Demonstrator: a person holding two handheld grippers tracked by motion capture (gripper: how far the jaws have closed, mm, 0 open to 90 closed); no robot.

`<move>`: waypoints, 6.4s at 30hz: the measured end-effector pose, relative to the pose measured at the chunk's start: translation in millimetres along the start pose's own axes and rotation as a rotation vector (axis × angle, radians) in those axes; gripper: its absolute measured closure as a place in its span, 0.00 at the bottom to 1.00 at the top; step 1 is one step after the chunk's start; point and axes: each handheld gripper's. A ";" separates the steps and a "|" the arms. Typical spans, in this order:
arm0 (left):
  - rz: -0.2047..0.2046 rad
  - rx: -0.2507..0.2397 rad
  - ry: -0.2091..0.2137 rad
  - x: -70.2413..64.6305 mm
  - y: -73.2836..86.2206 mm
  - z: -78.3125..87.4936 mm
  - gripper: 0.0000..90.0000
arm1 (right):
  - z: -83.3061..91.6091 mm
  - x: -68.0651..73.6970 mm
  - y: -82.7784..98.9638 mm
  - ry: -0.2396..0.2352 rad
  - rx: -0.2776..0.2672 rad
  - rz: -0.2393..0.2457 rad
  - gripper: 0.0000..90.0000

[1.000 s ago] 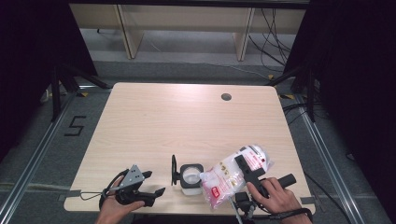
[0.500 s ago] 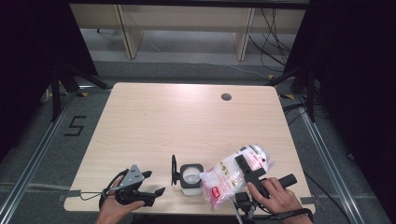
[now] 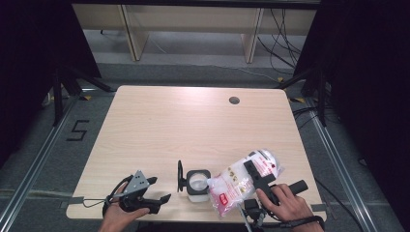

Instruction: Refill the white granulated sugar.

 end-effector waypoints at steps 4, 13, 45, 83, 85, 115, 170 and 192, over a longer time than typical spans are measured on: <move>-0.001 0.001 0.000 0.1 0.0 0.0 0.23 | 0.0 1.3 -0.6 0.003 -0.006 -0.018 0.51; -0.006 0.002 0.000 0.3 0.3 0.1 0.24 | 1.0 1.9 0.5 0.000 0.007 -0.033 0.51; -0.006 0.002 -0.002 0.2 0.3 -0.1 0.24 | 1.7 1.3 1.5 0.003 0.001 -0.052 0.51; 0.000 0.005 -0.001 -0.4 0.0 0.0 0.24 | 1.8 1.6 0.9 0.000 0.000 -0.051 0.51; -0.002 0.007 -0.003 -0.5 0.0 0.0 0.24 | 1.6 1.7 0.6 0.000 0.000 -0.053 0.51; -0.020 0.011 -0.001 1.4 0.0 0.5 0.24 | 0.3 3.8 -1.6 -0.009 -0.004 -0.049 0.52; -0.008 0.004 -0.003 -0.1 -0.4 0.2 0.24 | 1.0 3.9 -0.1 -0.009 -0.006 -0.057 0.53; -0.025 0.014 -0.005 1.0 -0.6 1.0 0.24 | 0.1 3.1 1.1 -0.010 -0.019 -0.050 0.53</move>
Point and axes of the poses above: each handheld gripper's, and its own axes: z roughly backward along the jaws, y roughly out of its underside, x roughly to its left, and after that the axes turned 3 degrees about -y, right-handed
